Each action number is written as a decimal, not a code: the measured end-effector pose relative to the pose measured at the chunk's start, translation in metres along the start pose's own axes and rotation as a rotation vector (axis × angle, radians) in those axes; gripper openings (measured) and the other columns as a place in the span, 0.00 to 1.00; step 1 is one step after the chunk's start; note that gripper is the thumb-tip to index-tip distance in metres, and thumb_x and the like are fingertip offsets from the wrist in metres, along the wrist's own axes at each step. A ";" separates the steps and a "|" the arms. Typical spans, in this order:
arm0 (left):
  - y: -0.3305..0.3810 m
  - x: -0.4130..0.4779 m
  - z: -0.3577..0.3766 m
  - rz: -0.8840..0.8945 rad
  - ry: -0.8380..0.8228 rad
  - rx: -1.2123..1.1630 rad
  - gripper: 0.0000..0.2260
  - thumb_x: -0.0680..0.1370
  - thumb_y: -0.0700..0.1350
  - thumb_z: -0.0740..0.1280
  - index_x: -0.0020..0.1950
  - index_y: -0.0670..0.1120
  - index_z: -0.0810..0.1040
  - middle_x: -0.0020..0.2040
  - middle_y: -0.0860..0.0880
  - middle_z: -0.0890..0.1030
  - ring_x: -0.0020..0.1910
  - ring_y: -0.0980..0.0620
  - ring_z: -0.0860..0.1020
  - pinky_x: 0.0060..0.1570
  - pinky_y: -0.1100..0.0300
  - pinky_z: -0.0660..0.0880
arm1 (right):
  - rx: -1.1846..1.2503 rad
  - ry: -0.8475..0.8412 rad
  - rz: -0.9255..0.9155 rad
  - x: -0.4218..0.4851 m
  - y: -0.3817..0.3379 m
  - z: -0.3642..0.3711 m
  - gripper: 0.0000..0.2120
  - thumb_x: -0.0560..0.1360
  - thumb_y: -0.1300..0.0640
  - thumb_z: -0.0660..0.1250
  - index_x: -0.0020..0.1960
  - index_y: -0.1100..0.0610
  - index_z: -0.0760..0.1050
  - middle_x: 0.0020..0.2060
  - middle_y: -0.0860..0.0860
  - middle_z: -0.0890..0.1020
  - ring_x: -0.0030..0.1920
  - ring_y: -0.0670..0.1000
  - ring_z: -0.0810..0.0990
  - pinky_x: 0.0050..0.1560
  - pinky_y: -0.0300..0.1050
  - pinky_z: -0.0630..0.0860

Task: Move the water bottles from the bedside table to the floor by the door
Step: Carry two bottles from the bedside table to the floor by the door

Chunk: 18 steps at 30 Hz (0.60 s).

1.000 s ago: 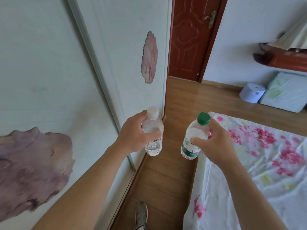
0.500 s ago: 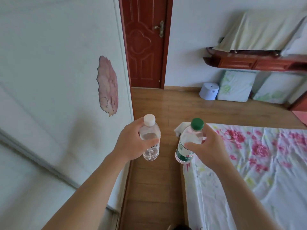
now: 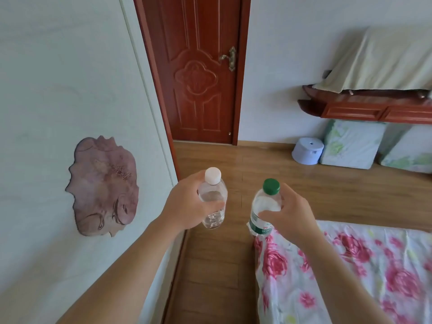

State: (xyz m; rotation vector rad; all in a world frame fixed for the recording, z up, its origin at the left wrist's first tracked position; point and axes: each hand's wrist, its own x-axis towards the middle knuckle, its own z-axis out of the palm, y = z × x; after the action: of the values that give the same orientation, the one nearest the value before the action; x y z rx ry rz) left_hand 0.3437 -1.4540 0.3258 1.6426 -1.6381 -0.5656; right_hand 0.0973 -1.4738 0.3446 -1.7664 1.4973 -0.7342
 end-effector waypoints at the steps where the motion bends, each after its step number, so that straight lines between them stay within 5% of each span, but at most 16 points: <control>1: -0.001 0.015 0.002 -0.005 0.001 0.004 0.25 0.67 0.57 0.78 0.60 0.67 0.71 0.52 0.70 0.76 0.54 0.62 0.76 0.55 0.59 0.74 | -0.002 -0.004 0.003 0.017 0.000 -0.005 0.20 0.65 0.61 0.74 0.47 0.40 0.72 0.37 0.41 0.79 0.36 0.41 0.77 0.33 0.33 0.69; 8: -0.030 0.126 0.016 -0.045 -0.003 -0.032 0.24 0.67 0.59 0.77 0.61 0.63 0.74 0.50 0.65 0.79 0.51 0.58 0.79 0.52 0.50 0.80 | -0.029 -0.010 0.025 0.133 0.001 -0.010 0.16 0.65 0.60 0.74 0.47 0.45 0.74 0.38 0.43 0.81 0.39 0.42 0.79 0.35 0.34 0.69; 18: -0.082 0.320 0.036 0.054 -0.065 -0.061 0.21 0.67 0.58 0.77 0.53 0.70 0.72 0.47 0.68 0.78 0.48 0.65 0.77 0.49 0.58 0.78 | -0.010 0.082 0.128 0.304 -0.001 0.008 0.20 0.64 0.60 0.76 0.52 0.45 0.75 0.42 0.42 0.82 0.43 0.43 0.80 0.39 0.37 0.74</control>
State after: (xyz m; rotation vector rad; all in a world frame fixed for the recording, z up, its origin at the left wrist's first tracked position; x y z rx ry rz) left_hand 0.3989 -1.7809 0.3022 1.5461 -1.6903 -0.6411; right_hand 0.1569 -1.7724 0.3356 -1.6480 1.6551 -0.7427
